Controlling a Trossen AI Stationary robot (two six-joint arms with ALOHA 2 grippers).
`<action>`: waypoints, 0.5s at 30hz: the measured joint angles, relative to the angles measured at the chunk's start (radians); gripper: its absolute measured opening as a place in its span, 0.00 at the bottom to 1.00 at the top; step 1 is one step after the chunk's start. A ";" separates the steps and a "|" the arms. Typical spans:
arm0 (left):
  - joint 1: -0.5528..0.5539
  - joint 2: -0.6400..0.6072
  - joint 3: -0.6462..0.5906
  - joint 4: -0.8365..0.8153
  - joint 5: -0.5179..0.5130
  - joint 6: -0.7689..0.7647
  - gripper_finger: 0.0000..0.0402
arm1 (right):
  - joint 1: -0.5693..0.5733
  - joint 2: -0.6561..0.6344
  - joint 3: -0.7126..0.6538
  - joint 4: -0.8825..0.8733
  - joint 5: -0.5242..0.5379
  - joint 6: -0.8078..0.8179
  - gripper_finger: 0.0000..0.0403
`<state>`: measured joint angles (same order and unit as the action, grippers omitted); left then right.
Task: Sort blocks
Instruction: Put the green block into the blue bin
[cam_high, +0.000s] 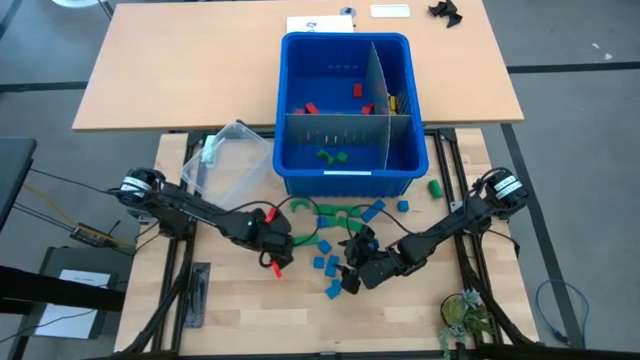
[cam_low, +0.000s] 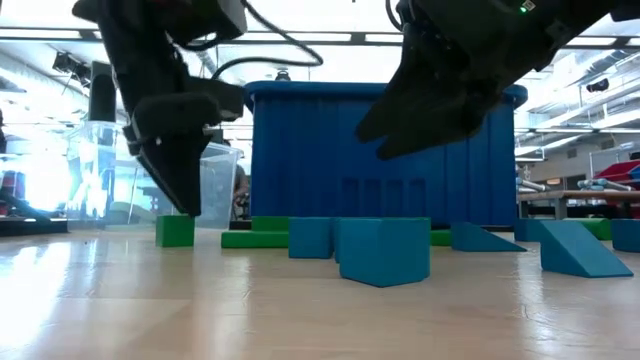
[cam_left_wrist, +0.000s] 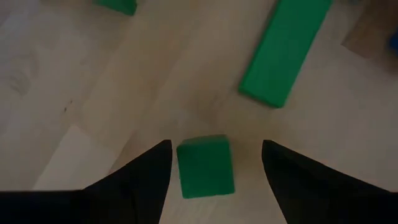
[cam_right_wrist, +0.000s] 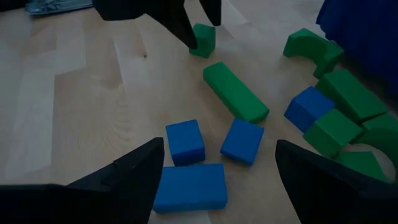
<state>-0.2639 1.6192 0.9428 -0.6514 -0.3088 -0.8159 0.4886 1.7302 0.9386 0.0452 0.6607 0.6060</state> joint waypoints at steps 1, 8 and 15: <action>0.002 0.000 -0.010 0.011 0.000 -0.002 0.65 | 0.000 0.000 0.000 0.000 -0.002 0.000 0.76; 0.021 0.000 -0.033 0.049 0.000 0.015 0.65 | 0.000 0.000 0.000 0.000 -0.010 0.000 0.76; 0.050 0.005 -0.033 0.048 0.000 0.057 0.65 | 0.000 0.000 0.000 -0.001 -0.010 0.001 0.76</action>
<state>-0.2144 1.6241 0.9100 -0.6037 -0.3092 -0.7590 0.4881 1.7306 0.9386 0.0444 0.6506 0.6067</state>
